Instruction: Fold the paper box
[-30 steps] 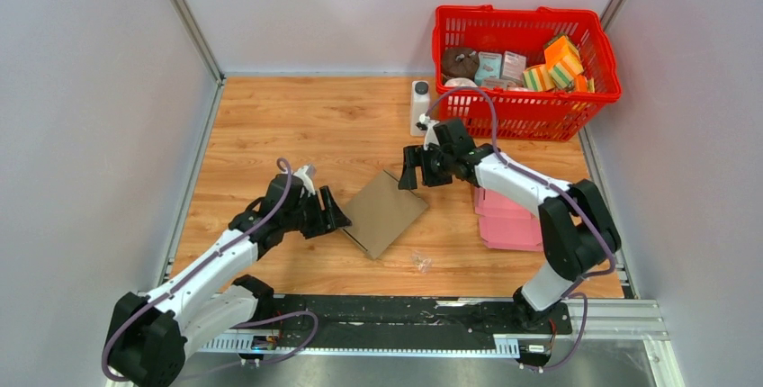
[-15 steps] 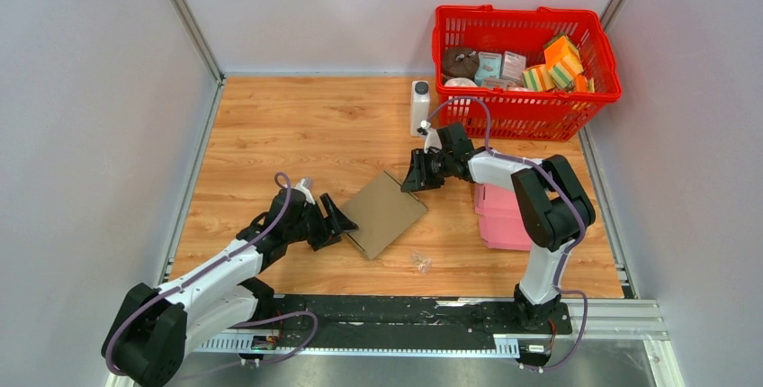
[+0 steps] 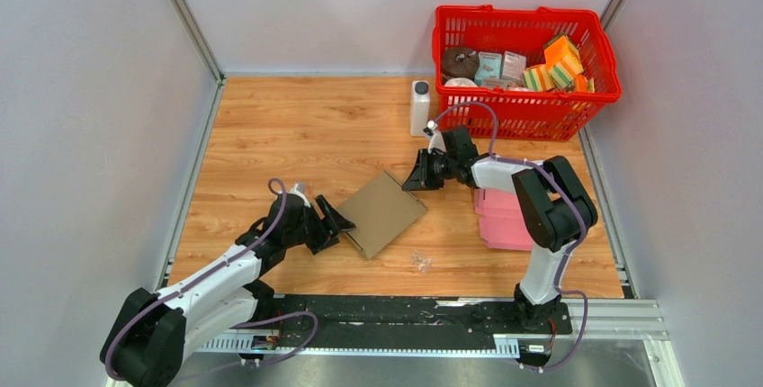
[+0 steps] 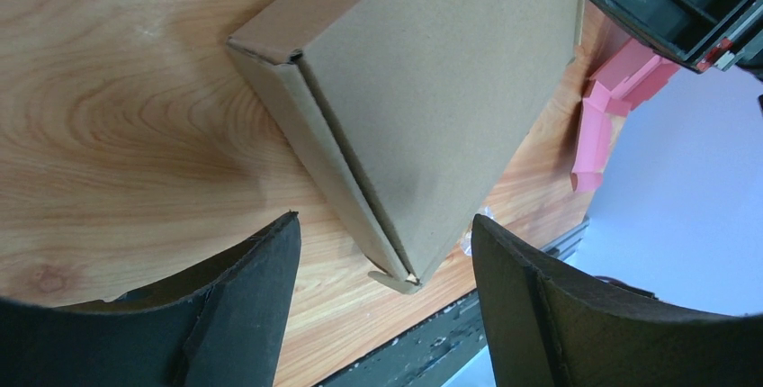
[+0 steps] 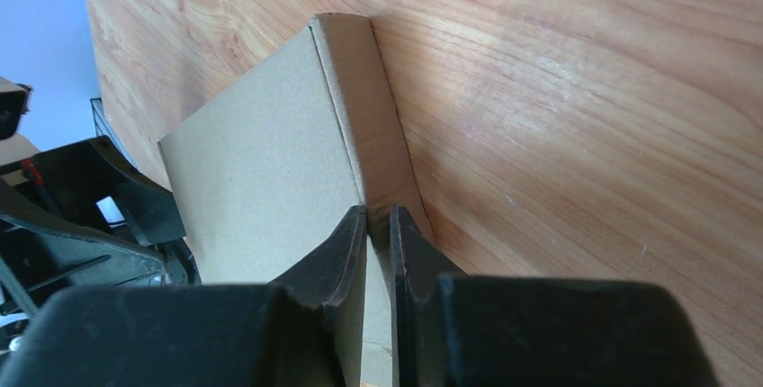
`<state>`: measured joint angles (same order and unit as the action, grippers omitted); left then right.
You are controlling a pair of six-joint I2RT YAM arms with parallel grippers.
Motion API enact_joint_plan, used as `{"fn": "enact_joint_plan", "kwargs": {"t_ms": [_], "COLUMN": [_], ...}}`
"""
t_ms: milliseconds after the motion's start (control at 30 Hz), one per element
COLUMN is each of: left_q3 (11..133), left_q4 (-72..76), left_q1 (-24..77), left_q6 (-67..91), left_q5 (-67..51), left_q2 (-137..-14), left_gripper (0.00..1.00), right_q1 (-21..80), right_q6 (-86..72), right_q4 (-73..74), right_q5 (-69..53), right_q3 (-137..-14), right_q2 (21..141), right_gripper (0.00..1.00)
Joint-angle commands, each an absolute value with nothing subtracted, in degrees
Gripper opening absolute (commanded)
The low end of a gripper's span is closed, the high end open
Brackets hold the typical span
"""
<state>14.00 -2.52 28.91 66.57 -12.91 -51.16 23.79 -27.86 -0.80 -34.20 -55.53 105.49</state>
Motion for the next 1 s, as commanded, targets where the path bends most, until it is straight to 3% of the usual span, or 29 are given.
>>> {"fn": "enact_joint_plan", "kwargs": {"t_ms": [0, 333, 733, 833, 867, 933, 967], "left_q3": [11.34, 10.28, 9.94, 10.37, 10.37, 10.28, 10.46], "left_q4": [3.16, 18.62, 26.27, 27.51, 27.6, 26.81, 25.59], "left_q1": [29.18, 29.18, 31.11, 31.38, 31.38, 31.38, 31.38], "left_q6": [70.93, 74.7, 80.15, 80.77, 81.12, 82.17, 82.53], "left_q5": [-10.9, -14.32, -13.36, -13.01, -12.92, -12.75, -12.83], "left_q2": [-49.22, -56.07, -62.84, -63.81, -63.46, -62.58, -61.1], "left_gripper": [0.78, 0.79, 0.78, 0.67, 0.56, 0.47, 0.45], "right_q1": [22.94, 21.88, 21.53, 21.71, 21.71, 21.71, 21.8], "right_q6": [-29.18, -31.29, -35.06, -35.16, -34.9, -33.93, -32.1], "right_q4": [0.7, -1.49, -4.12, -4.57, -4.14, -1.51, -0.28], "right_q5": [-29.18, -30.94, -32.43, -32.96, -32.87, -32.78, -32.52], "right_q3": [-52.3, -51.68, -51.33, -50.98, -50.98, -51.33, -52.2], "right_q2": [106.96, 107.84, 109.77, 108.9, 108.37, 106.01, 104.78], "right_gripper": [0.12, 0.1, 0.11, 0.13, 0.19, 0.27, 0.36]}}
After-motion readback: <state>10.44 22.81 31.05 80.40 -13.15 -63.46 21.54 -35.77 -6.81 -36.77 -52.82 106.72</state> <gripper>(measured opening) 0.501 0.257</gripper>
